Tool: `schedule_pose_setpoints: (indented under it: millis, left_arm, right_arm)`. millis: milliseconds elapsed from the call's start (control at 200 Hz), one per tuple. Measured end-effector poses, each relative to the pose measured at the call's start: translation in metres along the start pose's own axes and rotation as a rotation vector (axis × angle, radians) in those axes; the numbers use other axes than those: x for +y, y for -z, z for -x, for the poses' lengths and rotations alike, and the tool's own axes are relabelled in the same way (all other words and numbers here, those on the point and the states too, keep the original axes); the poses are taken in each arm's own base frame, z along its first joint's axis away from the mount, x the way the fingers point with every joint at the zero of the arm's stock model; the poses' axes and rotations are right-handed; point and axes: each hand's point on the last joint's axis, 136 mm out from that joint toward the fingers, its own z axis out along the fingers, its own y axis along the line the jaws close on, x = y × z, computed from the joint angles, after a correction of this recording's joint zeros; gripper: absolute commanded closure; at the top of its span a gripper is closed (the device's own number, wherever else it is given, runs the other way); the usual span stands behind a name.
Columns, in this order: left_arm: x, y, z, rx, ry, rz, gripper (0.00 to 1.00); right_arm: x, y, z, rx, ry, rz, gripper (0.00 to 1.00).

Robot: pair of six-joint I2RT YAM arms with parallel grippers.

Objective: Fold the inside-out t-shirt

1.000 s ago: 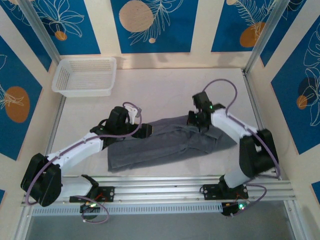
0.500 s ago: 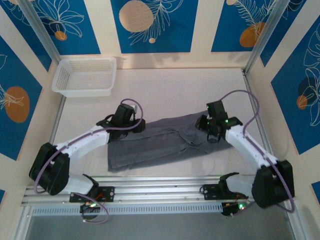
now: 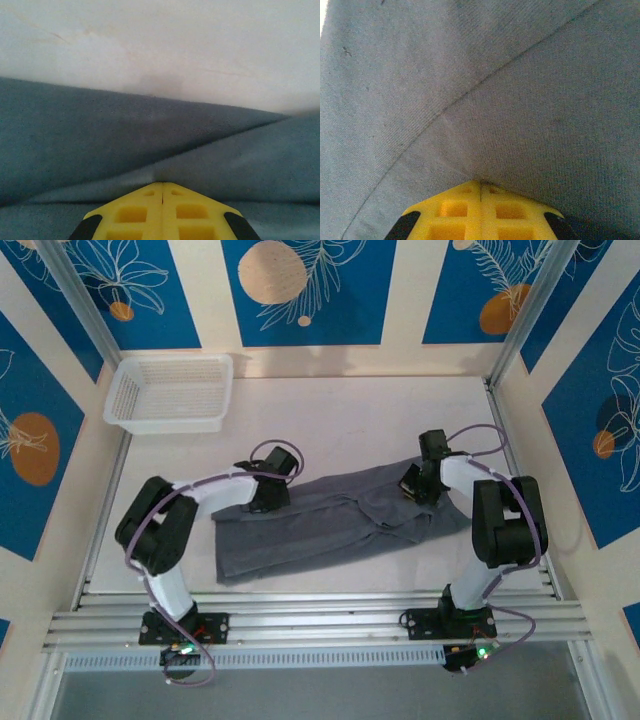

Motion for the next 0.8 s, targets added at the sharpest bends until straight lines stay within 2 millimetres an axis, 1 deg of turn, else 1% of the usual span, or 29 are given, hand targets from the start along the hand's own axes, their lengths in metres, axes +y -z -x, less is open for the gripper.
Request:
schedule_pose_setpoints:
  millis: [25, 60, 155, 345, 400, 465, 535, 605, 635, 650, 665, 690, 710, 725, 800]
  left_arm:
    - [0.000, -0.005, -0.001, 0.006, 0.002, 0.008, 1.00]
    - [-0.005, -0.006, 0.003, 0.000, 0.008, 0.004, 1.00]
    - [-0.028, -0.015, 0.020, -0.021, 0.017, -0.031, 1.00]
    - [-0.090, -0.034, 0.069, -0.090, 0.038, -0.142, 1.00]
    - [-0.110, -0.039, 0.084, -0.105, 0.040, -0.173, 1.00]
    - [-0.135, -0.047, 0.105, -0.130, 0.031, -0.206, 1.00]
    - [-0.164, -0.055, 0.129, -0.166, 0.025, -0.249, 1.00]
    - [-0.191, -0.062, 0.151, -0.200, 0.016, -0.296, 1.00]
    - [-0.201, -0.065, 0.160, -0.211, 0.017, -0.314, 1.00]
    - [-0.205, -0.067, 0.164, -0.218, 0.017, -0.322, 1.00]
    - [-0.210, -0.068, 0.169, -0.223, 0.017, -0.332, 1.00]
    - [-0.216, -0.071, 0.174, -0.233, 0.017, -0.346, 1.00]
    - [-0.221, -0.072, 0.179, -0.241, 0.019, -0.356, 1.00]
    - [-0.224, -0.074, 0.181, -0.245, 0.018, -0.363, 1.00]
    - [-0.232, -0.077, 0.190, -0.262, 0.025, -0.391, 1.00]
  right_arm:
    - [0.000, 0.000, 0.000, 0.000, 0.000, 0.000, 1.00]
    - [0.000, 0.000, 0.000, 0.000, -0.004, -0.001, 1.00]
    - [0.000, 0.000, 0.000, 0.010, -0.028, 0.003, 1.00]
    - [0.000, 0.001, -0.003, 0.057, -0.108, 0.034, 1.00]
    - [0.000, 0.002, -0.006, 0.075, -0.138, 0.041, 1.00]
    - [0.002, 0.002, -0.015, 0.108, -0.175, 0.065, 0.99]
    - [0.005, 0.003, -0.033, 0.155, -0.216, 0.094, 0.96]
    - [0.014, 0.004, -0.059, 0.213, -0.242, 0.123, 0.95]
    - [0.020, 0.004, -0.073, 0.238, -0.245, 0.132, 0.95]
    - [0.025, 0.004, -0.083, 0.258, -0.247, 0.140, 0.95]
    - [0.028, 0.004, -0.088, 0.265, -0.243, 0.143, 0.94]
    - [0.036, 0.004, -0.105, 0.298, -0.239, 0.155, 0.94]
    - [0.040, 0.003, -0.114, 0.312, -0.232, 0.163, 0.94]
    - [0.046, 0.003, -0.125, 0.334, -0.232, 0.172, 0.94]
    - [0.067, 0.003, -0.164, 0.410, -0.220, 0.215, 0.94]
